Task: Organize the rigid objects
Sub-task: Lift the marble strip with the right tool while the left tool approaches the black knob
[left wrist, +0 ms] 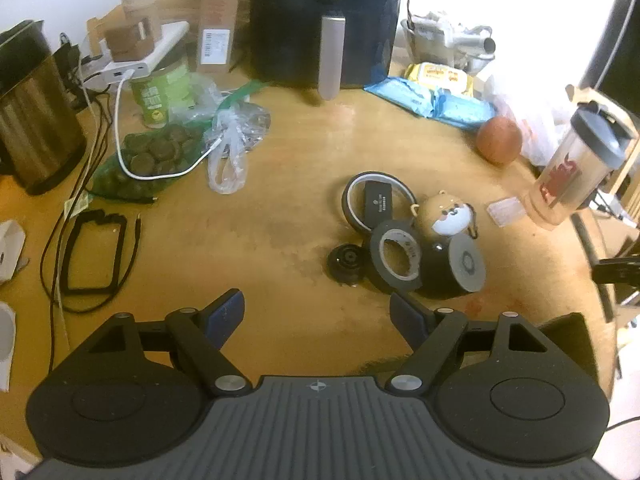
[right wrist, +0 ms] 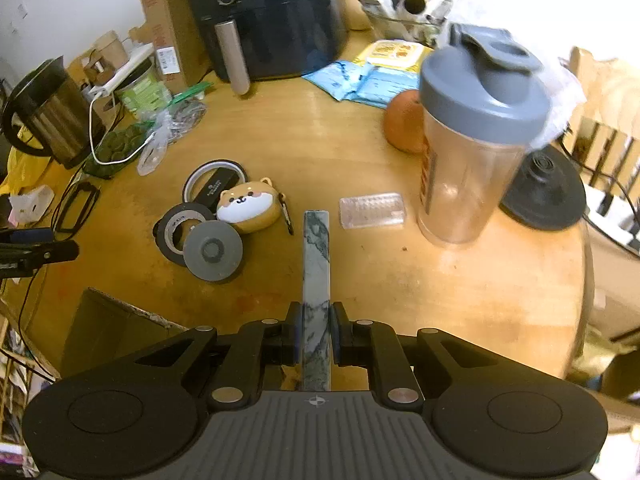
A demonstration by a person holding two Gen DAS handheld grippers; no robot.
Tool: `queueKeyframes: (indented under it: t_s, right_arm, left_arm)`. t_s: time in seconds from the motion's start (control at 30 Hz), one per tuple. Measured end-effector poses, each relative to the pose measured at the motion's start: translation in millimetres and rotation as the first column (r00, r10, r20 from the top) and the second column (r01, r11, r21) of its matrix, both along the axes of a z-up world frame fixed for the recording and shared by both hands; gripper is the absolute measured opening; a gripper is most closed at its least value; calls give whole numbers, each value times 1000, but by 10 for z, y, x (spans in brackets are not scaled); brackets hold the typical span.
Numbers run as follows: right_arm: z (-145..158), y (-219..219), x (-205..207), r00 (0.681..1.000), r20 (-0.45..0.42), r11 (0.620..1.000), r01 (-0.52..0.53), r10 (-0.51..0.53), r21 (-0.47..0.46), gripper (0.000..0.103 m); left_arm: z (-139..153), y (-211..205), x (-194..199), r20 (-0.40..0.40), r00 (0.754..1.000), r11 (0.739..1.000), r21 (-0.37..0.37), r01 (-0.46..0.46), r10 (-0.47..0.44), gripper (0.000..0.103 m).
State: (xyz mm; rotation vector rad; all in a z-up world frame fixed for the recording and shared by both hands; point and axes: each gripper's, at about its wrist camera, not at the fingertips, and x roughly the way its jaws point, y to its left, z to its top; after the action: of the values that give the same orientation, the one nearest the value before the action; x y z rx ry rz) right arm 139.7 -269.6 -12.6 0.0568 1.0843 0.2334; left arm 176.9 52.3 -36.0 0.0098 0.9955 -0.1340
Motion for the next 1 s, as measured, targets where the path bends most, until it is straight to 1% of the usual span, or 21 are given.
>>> queueKeyframes:
  t_s: [0.17, 0.3, 0.33, 0.37, 0.43, 0.53, 0.67, 0.73, 0.83, 0.9, 1.0]
  right_arm:
    - [12, -86, -97, 999, -6, 999, 42, -41, 19, 17]
    - [7, -133, -147, 998, -11, 997, 68, -68, 29, 17]
    - [4, -143, -162, 997, -12, 997, 75, -75, 31, 17]
    - [1, -152, -169, 997, -12, 996, 81, -80, 32, 17]
    - [-4, -162, -188, 996, -14, 995, 92, -92, 34, 17]
    - [-7, -180, -218, 994, -16, 994, 107, -106, 37, 17]
    - [1, -202, -254, 992, -19, 992, 123, -122, 38, 17]
    - [-1, -208, -268, 991, -21, 990, 133, -132, 39, 17]
    - [5, -223, -291, 988, -23, 988, 151, -150, 39, 17]
    - [19, -228, -310, 987, -20, 986, 159, -159, 40, 17]
    - [47, -227, -342, 985, -13, 984, 172, -172, 42, 17]
  left_arm:
    - [-141, 15, 151, -2, 998, 998, 27, 61, -61, 80]
    - [-278, -6, 241, -6, 992, 991, 41, 129, -129, 78]
    - [-327, -18, 267, -10, 989, 987, 47, 151, -151, 75]
    - [-374, -28, 291, -17, 985, 984, 53, 171, -170, 70]
    - [-470, -52, 350, -36, 979, 978, 61, 202, -200, 68]
    - [-563, -67, 427, -43, 972, 969, 74, 235, -232, 66]
    - [-646, -141, 520, -34, 957, 953, 92, 289, -287, 63]
    - [-699, -201, 549, -35, 945, 939, 108, 327, -325, 60]
    - [-788, -273, 590, -44, 926, 917, 133, 377, -375, 53]
    - [-815, -270, 618, -40, 921, 912, 131, 388, -387, 52]
    - [-835, -252, 657, -34, 919, 911, 122, 395, -394, 46]
